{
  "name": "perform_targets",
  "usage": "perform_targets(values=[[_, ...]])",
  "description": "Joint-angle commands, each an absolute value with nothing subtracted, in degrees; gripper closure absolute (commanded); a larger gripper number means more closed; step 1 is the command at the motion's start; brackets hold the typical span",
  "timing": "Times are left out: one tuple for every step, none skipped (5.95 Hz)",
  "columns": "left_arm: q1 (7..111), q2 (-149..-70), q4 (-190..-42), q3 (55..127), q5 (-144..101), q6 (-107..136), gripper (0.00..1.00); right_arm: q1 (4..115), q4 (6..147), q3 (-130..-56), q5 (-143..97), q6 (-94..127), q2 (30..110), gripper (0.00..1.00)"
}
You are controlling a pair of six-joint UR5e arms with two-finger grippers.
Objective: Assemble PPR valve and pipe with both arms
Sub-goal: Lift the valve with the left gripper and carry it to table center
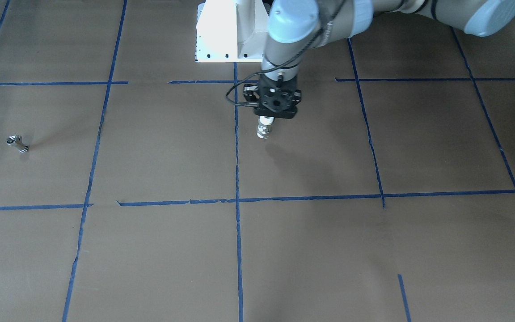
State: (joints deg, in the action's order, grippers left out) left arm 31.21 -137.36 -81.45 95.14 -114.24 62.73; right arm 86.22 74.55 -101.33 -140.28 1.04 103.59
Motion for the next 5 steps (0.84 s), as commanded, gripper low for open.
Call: perform_targets(values=[[29.2, -145.1, -81.7, 86.3, -110.8, 64.9, 1.00, 86.2, 74.5, -101.7, -141.1, 1.0, 103.6, 0.00], [27.6, -145.0, -81.9, 86.2, -108.4, 64.8, 1.00, 86.2, 74.5, -101.7, -141.1, 1.1, 103.6, 0.00], [27.2, -144.6, -81.9, 86.2, -107.8, 64.5, 1.00, 86.2, 74.5, -101.7, -141.2, 1.1, 103.6, 0.00], [26.2, -144.0, -82.1, 86.1, -105.9, 64.4, 1.00, 86.2, 74.5, -101.7, -141.1, 1.2, 103.6, 0.00], [26.1, -143.9, -82.1, 86.1, -105.9, 64.2, 1.00, 86.2, 74.6, -101.7, -141.1, 1.2, 103.6, 0.00]])
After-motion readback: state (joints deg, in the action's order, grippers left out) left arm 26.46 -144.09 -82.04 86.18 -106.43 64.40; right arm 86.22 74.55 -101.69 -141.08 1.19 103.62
